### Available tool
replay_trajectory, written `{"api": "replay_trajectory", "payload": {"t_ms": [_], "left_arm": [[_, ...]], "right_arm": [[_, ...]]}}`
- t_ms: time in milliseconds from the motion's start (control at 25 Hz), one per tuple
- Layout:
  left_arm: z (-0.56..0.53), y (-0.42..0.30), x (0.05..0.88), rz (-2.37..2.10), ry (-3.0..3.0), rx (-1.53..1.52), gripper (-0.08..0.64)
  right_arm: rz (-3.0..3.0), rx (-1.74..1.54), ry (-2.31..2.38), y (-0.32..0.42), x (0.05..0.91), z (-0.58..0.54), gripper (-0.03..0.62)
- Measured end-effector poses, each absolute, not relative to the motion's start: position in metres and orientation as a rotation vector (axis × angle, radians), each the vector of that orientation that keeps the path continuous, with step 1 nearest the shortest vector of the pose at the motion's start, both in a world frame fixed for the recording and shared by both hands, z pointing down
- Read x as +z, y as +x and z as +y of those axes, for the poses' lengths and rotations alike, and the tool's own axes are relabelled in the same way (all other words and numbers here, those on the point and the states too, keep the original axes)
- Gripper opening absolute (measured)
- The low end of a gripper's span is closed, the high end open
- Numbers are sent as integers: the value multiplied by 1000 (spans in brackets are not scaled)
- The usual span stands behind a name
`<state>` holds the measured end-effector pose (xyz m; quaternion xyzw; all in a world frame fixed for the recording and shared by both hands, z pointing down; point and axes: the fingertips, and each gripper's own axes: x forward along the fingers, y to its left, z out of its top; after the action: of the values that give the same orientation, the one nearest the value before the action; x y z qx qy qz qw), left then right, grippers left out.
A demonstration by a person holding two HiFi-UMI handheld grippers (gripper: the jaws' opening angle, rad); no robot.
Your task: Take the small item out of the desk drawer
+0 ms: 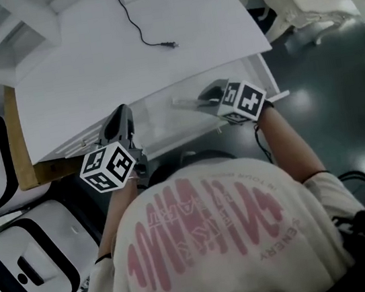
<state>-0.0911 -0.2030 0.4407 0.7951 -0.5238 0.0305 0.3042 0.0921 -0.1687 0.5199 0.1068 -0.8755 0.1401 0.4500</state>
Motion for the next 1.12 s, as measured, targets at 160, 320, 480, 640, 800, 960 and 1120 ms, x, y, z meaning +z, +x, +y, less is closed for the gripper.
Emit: {"api": "replay_trajectory", "payload": {"t_ms": [160,320,480,640,800,960,1120], "left_arm": [[-218,-86,436,-1367,2133,113,28],[-225,-80,425,-1339,2174,119,28],[-233,-77,403,-1317,2242,116,29],[-231,-76,376,-1292,2309,57,29],[-223,-72,349,-1234,2378,30,29],[-203,-73,328,-1179,2438,17,29],[-189,-85,312,-1147,2462,-4,29]], "right_arm": [[-2224,377,435,105,492,-183,103],[-2282,422,686,121,457,-203,101],[-2333,458,993,140,415,-221,101],[-2394,484,1290,153,374,-223,101],[-2407,493,1521,158,339,-212,101],[-2429,525,1694,159,310,-190,101],[-2434,536,1810,155,287,-169,101]]}}
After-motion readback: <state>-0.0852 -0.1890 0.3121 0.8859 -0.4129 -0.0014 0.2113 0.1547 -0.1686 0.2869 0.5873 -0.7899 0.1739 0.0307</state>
